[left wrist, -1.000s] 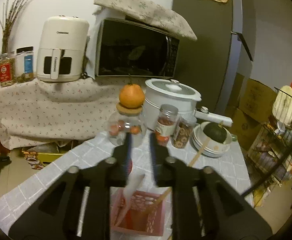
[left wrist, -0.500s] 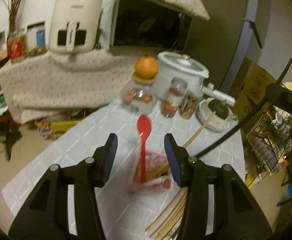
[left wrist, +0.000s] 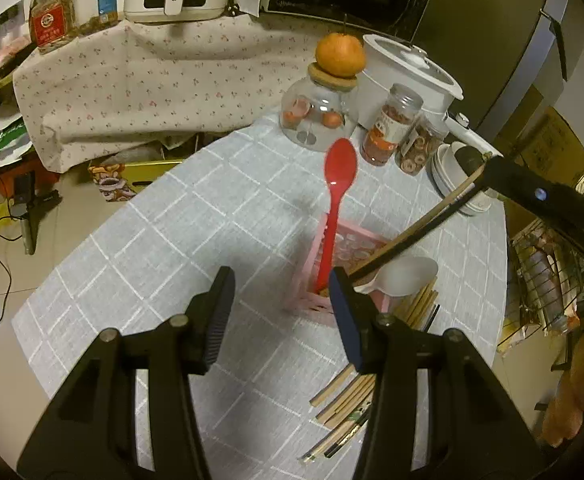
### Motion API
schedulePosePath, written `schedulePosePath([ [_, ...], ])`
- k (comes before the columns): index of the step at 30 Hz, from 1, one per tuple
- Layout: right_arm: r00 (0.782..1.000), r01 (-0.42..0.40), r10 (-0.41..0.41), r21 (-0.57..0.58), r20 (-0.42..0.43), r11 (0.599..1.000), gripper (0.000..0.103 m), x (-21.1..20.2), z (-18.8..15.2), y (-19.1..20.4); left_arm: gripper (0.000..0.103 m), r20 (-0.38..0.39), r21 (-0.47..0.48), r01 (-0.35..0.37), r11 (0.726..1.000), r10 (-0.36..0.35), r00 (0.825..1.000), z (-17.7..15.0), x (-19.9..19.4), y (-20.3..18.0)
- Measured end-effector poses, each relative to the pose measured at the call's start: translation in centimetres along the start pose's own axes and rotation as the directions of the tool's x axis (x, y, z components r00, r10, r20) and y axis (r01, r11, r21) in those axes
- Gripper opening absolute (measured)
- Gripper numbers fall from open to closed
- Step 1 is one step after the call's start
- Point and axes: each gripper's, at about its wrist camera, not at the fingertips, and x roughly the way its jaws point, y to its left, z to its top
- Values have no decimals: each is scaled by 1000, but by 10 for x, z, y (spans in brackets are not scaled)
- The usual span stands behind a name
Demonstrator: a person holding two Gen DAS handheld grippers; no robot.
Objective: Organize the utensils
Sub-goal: 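Lower the white spoon into the basket and open the left tool while the right releases the chopstick there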
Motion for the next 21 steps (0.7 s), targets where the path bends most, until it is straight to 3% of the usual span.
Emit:
schedulePosePath([
  [6,1000,17,-16,47,-8,999,7,12,3,-15,52,-7,25,-8,1000,8,1000,-2,0,0],
  [9,1000,26,-26,67,2,997,19,10,5,-21,57,-13,34,-15,999,15,1000,-2,1,2],
  [14,1000,11,-13,73,28,997,38,-3,8,-25,58,-20,39,-12,999,13,1000,-3,1,1],
  [21,999,14,-16,59,43,998,48,-26,9,-30,64,-36,71,-13,997,15,999,-7,0,-7],
])
